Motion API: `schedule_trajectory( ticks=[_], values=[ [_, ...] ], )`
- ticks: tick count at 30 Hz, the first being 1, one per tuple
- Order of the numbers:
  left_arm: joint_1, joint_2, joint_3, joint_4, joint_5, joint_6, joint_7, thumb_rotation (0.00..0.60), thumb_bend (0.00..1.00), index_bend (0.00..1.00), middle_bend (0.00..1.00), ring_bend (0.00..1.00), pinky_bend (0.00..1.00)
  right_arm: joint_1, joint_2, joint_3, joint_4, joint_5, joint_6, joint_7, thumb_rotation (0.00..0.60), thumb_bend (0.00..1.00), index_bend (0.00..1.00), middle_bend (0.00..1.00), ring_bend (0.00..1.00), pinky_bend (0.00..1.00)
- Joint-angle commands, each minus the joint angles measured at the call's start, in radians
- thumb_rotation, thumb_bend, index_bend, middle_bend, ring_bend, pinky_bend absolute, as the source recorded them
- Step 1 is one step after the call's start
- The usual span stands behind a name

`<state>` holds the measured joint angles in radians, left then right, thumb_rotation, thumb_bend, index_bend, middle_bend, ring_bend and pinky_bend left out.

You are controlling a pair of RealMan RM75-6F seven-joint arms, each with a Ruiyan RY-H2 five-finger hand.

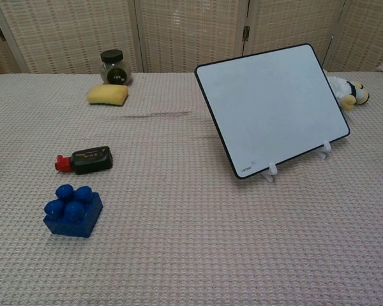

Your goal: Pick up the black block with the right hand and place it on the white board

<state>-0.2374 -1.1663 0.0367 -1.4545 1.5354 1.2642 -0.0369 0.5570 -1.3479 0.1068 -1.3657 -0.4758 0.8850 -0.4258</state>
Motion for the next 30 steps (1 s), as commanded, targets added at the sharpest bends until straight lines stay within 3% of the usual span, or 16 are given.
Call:
schedule_trajectory(
  ticks=[1, 7, 12, 15, 20, 24, 30],
  values=[
    [0.001, 0.001, 0.001, 0.0, 0.001, 0.002, -0.001, 0.6, 0.25, 0.03, 0.0, 0.0, 0.0, -0.005, -0.004, 0.003, 0.0, -0.011, 0.017, 0.005, 0.6, 0.29, 0.53, 0.02, 0.03, 0.0],
    [0.002, 0.001, 0.002, 0.0, 0.001, 0.004, -0.001, 0.6, 0.25, 0.03, 0.0, 0.0, 0.0, -0.039, 0.016, 0.023, -0.056, -0.126, 0.102, 0.072, 0.6, 0.29, 0.61, 0.08, 0.06, 0.0],
    [0.0, -0.001, 0.002, 0.0, -0.001, -0.001, 0.007, 0.6, 0.25, 0.03, 0.0, 0.0, 0.0, -0.092, -0.001, 0.041, -0.083, -0.378, 0.262, 0.206, 0.6, 0.29, 0.61, 0.08, 0.07, 0.0],
    [0.0, -0.001, -0.002, -0.001, -0.011, -0.002, 0.001, 0.6, 0.25, 0.03, 0.0, 0.0, 0.0, -0.11, -0.083, 0.049, -0.021, -0.533, 0.436, 0.219, 0.6, 0.29, 0.61, 0.07, 0.06, 0.0],
    [-0.003, 0.0, -0.002, 0.002, -0.014, -0.01, -0.002, 0.6, 0.25, 0.04, 0.0, 0.0, 0.0, -0.09, -0.226, 0.071, 0.115, -0.721, 0.6, 0.265, 0.6, 0.29, 0.61, 0.07, 0.06, 0.0],
    [-0.001, 0.0, -0.002, 0.0, -0.014, -0.005, 0.002, 0.6, 0.25, 0.04, 0.0, 0.0, 0.0, -0.034, -0.322, 0.092, 0.196, -0.788, 0.594, 0.258, 0.6, 0.29, 0.61, 0.07, 0.06, 0.0],
    [0.004, 0.008, 0.001, -0.004, -0.01, 0.003, -0.014, 0.6, 0.25, 0.04, 0.0, 0.0, 0.0, 0.05, -0.433, 0.139, 0.28, -0.8, 0.528, 0.219, 0.6, 0.29, 0.61, 0.07, 0.06, 0.0]
  ],
)
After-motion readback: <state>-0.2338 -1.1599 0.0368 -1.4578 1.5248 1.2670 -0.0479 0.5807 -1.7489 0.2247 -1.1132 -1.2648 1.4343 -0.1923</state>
